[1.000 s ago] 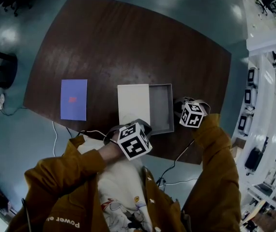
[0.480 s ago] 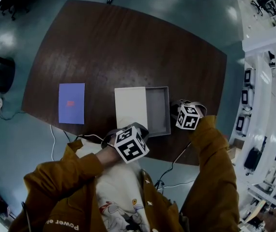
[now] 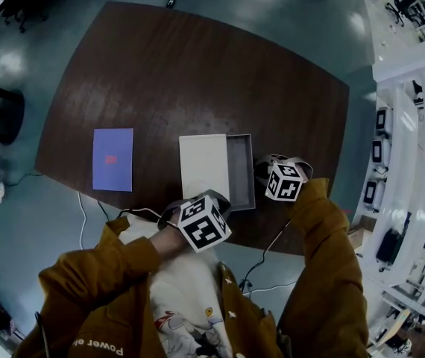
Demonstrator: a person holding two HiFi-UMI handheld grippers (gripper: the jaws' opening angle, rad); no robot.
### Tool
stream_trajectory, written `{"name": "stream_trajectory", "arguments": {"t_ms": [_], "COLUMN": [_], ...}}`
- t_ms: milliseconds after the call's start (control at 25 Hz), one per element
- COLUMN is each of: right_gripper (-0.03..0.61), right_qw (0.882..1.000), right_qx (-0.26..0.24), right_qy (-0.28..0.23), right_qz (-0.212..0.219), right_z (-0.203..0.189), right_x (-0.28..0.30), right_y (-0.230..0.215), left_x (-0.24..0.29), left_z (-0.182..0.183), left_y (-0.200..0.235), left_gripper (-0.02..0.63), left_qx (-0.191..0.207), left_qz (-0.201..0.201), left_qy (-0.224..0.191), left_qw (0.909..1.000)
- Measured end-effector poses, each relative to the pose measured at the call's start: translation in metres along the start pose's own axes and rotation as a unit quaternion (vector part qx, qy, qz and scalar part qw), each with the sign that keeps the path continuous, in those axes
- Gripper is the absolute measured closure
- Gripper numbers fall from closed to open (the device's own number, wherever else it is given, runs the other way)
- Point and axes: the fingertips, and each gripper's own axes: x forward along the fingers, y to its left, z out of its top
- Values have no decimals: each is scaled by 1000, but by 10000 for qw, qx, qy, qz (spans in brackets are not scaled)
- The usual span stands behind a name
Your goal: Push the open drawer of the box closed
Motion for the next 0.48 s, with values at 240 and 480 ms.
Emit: {"name": "stream_trajectory", "arguments": {"t_ms": [240,480], "right_gripper": [523,525], "right_qw": [9999,9999], "right_qx": [7,-78], "right_qy": [-100,-148], "right_qz": [-7,27], "right_z": [19,37], "right_x": [5,13], "right_y": [2,3], "left_x": [-2,-5], "left_z": [-5,-5], "left_y": [1,2], "left_gripper": [607,607], "left_qx": [-2,14], "left_qz": [37,58], "left_qy": [-20,-97], "left_qw": [10000,9999]}}
